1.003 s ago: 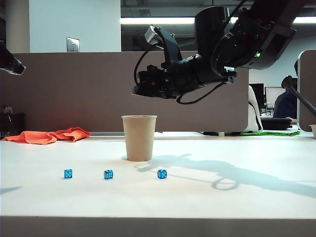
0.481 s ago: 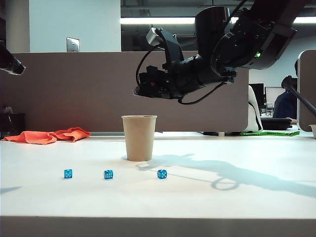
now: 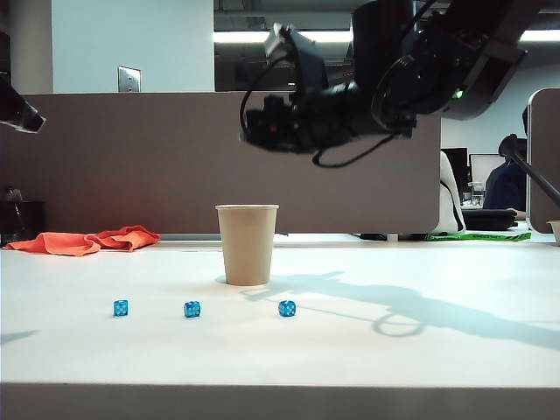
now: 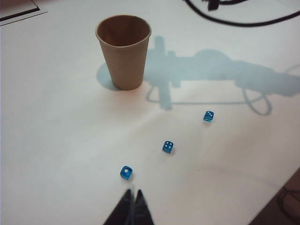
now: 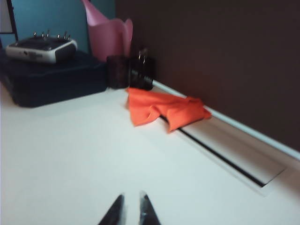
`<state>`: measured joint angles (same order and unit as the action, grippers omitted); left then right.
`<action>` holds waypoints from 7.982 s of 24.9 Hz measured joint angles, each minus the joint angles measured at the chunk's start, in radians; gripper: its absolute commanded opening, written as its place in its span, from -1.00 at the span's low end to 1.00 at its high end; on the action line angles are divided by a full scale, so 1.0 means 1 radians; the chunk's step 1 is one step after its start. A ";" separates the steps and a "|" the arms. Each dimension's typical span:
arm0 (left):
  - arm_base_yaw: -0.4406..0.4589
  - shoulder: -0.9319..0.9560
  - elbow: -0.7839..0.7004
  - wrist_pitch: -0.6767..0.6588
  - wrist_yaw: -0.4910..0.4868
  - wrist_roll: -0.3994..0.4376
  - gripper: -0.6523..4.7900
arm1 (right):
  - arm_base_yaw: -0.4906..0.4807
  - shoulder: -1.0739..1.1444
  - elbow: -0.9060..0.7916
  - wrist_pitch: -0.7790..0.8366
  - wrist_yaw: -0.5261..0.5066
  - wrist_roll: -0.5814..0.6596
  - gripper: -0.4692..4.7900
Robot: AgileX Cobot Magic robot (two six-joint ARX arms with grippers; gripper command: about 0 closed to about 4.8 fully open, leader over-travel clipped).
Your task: Pick up the dice with a different color and drop it into the paper cup.
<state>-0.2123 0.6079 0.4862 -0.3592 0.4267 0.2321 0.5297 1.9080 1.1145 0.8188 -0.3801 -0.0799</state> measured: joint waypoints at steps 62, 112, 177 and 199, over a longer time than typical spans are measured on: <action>0.000 -0.523 -0.085 0.064 -0.359 -0.338 -0.78 | -0.374 -1.619 -0.978 -0.497 0.406 0.041 -0.83; 0.011 -0.603 -0.482 0.415 -0.315 -0.176 -0.78 | -0.458 -1.910 -1.107 -0.703 0.378 0.058 -0.83; 0.225 -0.603 -0.482 0.415 -0.363 -0.248 -0.78 | -0.458 -1.910 -1.107 -0.800 0.406 0.079 -0.82; 0.225 -0.604 -0.482 0.415 -0.363 -0.247 -0.78 | -0.457 -1.910 -1.107 -0.801 0.406 0.079 -0.82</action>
<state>0.0128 0.0040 0.0040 0.0563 0.0639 -0.0151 0.0723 -0.0021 0.0074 0.0177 0.0257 -0.0013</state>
